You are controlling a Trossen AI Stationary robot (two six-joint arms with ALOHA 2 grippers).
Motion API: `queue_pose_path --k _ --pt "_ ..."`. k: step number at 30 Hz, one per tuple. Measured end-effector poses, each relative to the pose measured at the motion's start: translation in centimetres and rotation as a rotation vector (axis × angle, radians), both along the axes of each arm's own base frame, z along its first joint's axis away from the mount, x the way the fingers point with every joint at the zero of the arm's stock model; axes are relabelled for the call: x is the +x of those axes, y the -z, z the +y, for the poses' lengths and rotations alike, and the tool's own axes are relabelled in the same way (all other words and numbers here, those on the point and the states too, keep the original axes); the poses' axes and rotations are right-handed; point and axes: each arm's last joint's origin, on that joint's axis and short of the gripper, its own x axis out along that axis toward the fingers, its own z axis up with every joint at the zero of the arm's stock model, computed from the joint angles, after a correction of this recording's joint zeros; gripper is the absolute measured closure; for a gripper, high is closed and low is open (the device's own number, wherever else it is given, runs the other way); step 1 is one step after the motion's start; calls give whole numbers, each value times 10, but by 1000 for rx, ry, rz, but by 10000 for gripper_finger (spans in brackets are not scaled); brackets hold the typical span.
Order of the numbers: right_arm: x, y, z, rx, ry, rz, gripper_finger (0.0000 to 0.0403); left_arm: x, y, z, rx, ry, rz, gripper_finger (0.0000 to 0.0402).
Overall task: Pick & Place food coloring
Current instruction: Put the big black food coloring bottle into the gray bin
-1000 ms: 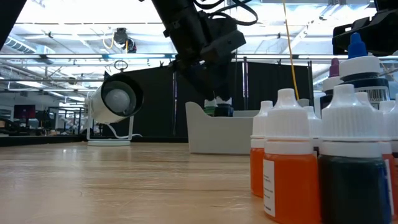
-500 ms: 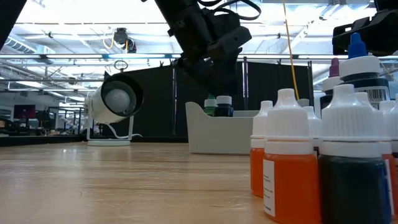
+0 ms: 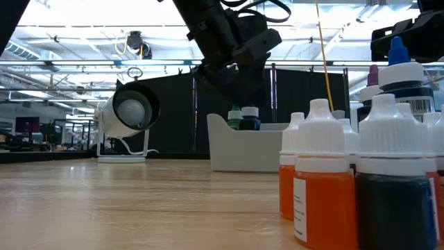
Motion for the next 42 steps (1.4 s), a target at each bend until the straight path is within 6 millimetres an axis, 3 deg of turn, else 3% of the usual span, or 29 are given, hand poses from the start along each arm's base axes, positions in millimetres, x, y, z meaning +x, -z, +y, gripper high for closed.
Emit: queue_pose_path --k 36,42 --pt "0 0 0 -9 -1 -1 403 -1 9 3 58 22 25 131" --pt "0 0 0 -11 -2 -1 403 -1 9 3 55 22 25 172"
